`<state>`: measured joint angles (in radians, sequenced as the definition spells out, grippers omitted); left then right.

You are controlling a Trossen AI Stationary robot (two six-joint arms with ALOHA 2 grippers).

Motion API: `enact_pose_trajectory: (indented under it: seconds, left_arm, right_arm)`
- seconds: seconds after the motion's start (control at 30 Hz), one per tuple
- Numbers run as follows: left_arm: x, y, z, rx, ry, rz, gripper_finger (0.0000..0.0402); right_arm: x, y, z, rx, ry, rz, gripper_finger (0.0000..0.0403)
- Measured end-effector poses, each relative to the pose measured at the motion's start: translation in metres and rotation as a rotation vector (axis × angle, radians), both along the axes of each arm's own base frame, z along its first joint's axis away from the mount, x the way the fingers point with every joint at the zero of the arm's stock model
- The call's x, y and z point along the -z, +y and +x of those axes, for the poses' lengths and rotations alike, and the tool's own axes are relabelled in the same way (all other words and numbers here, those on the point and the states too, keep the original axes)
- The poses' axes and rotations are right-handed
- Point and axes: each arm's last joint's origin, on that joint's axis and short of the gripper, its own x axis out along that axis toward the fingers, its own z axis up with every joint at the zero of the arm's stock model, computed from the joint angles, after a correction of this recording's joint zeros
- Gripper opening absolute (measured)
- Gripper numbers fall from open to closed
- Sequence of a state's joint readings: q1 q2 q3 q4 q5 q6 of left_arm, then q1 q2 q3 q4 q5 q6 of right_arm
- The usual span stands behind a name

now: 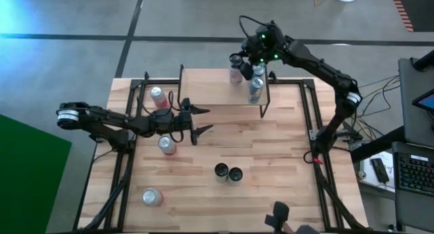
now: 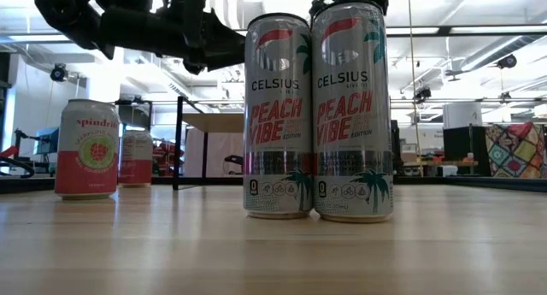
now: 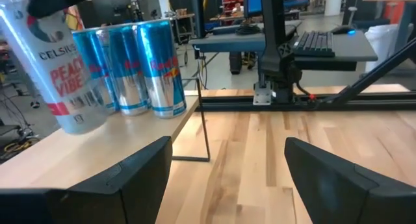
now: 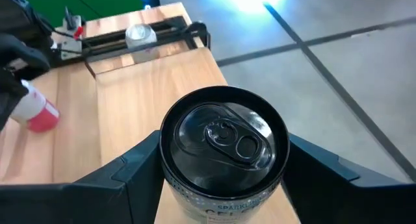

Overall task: Place canned beverage on shelf
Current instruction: Put the right white pink soda can on the shelf

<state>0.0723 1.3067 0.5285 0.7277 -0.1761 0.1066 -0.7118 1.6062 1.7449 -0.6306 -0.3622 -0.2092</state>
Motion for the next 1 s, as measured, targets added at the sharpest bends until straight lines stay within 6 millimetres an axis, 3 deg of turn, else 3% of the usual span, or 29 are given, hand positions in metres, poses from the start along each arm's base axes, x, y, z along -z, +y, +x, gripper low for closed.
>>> enact_pose_trajectory:
  seconds: [0.37, 0.63, 1.0]
  left_arm:
    - [0.0, 0.0, 0.0, 0.0, 0.005, 0.0, 0.0284]
    - [0.003, 0.0, 0.0, 0.0, 0.026, -0.001, 0.0284]
    - [0.005, 0.001, 0.0, -0.01, 0.039, -0.041, 0.0284]
  right_arm:
    - [0.009, -0.022, -0.009, -0.008, 0.002, 0.002, 0.0254]
    - [0.021, -0.026, -0.007, -0.03, 0.004, -0.008, 0.0256]
    - [0.015, -0.024, -0.013, -0.02, -0.014, -0.054, 0.0316]
